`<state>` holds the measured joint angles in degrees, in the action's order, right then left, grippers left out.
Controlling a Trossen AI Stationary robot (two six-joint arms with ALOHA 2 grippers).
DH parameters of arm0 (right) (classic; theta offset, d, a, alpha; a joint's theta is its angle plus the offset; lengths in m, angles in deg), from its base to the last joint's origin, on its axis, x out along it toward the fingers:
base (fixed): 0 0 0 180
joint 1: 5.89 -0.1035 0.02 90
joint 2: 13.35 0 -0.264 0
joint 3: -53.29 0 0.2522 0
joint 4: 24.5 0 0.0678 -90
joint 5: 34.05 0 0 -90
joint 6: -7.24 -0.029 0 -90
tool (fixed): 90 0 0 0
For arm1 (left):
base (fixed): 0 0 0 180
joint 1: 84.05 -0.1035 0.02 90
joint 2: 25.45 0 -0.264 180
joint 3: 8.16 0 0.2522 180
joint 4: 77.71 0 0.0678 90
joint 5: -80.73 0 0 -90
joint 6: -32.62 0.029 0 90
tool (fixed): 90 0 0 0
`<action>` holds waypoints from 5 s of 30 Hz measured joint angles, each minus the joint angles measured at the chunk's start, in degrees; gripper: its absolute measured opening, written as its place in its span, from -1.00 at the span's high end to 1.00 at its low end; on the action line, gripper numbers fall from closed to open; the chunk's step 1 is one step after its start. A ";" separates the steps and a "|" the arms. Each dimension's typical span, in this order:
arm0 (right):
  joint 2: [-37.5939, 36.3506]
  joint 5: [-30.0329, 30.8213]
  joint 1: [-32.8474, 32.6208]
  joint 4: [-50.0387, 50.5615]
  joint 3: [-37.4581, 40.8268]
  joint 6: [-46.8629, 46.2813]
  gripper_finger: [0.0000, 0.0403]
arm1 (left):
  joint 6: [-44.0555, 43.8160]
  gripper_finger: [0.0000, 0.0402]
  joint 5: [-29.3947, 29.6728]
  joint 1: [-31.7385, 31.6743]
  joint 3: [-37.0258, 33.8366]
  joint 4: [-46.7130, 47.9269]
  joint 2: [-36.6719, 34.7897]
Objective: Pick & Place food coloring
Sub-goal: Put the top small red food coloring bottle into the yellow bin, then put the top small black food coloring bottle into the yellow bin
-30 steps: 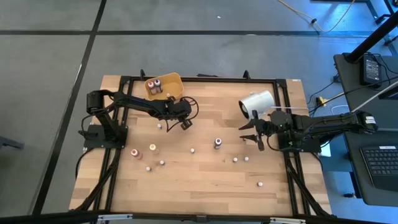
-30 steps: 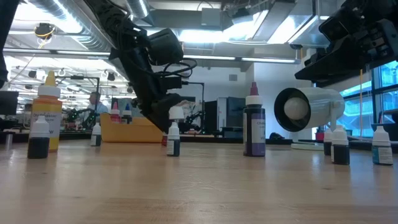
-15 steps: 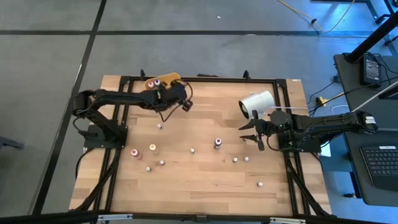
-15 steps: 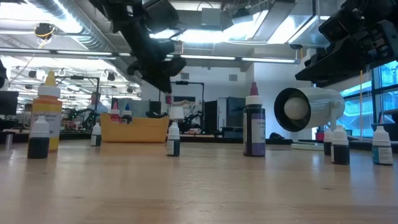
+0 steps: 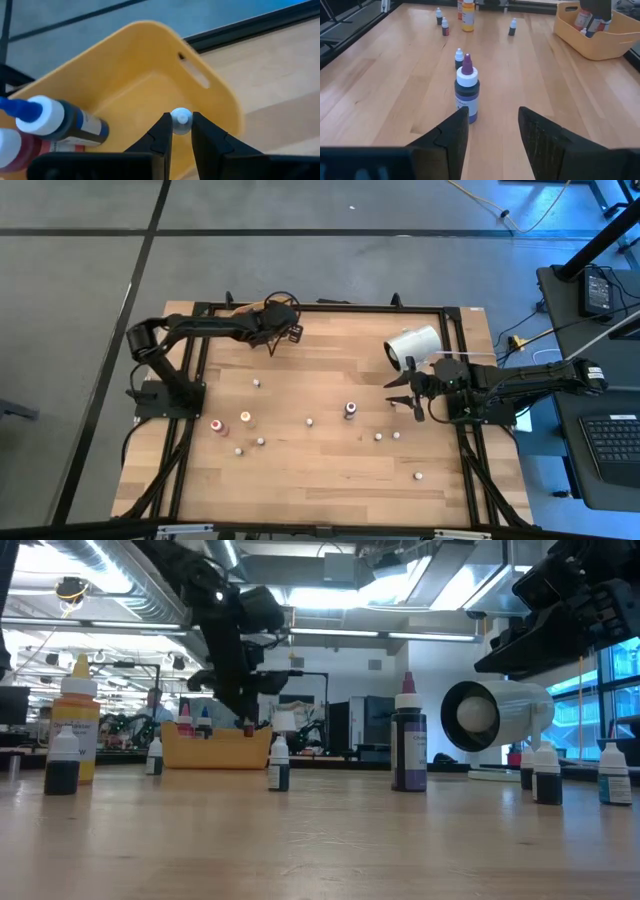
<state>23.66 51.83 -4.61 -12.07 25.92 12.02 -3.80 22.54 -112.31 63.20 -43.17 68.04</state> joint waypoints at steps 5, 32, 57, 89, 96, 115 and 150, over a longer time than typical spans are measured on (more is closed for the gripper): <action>0.00 0.01 0.00 0.13 0.00 0.00 0.13 | -1.38 0.74 -2.56 -1.36 0.00 -0.04 1.75; 0.00 0.07 0.00 0.39 0.00 0.04 0.13 | -1.87 0.59 -7.65 -2.92 0.00 -0.03 3.62; 0.00 0.07 0.00 0.42 0.01 0.02 0.13 | 27.26 0.61 -18.32 15.67 0.00 -3.20 -9.89; 0.00 0.05 0.00 0.39 0.04 -1.31 0.13 | 26.75 -0.14 -25.59 22.65 0.00 -7.60 -9.93; 0.00 0.05 -0.01 0.39 0.04 -1.30 0.13 | 3.26 -0.13 -17.91 22.11 0.00 14.14 -9.95; -0.02 0.05 0.00 0.42 0.04 -1.25 0.13 | -24.16 -0.12 -16.72 22.16 0.00 36.83 -2.73; -0.02 0.06 -0.01 0.62 0.04 -1.24 0.13 | -17.30 0.71 -20.33 20.23 0.00 36.13 2.07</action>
<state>23.64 51.89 -4.62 -11.45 25.96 10.78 -21.10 2.21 -92.08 63.20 -7.04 70.12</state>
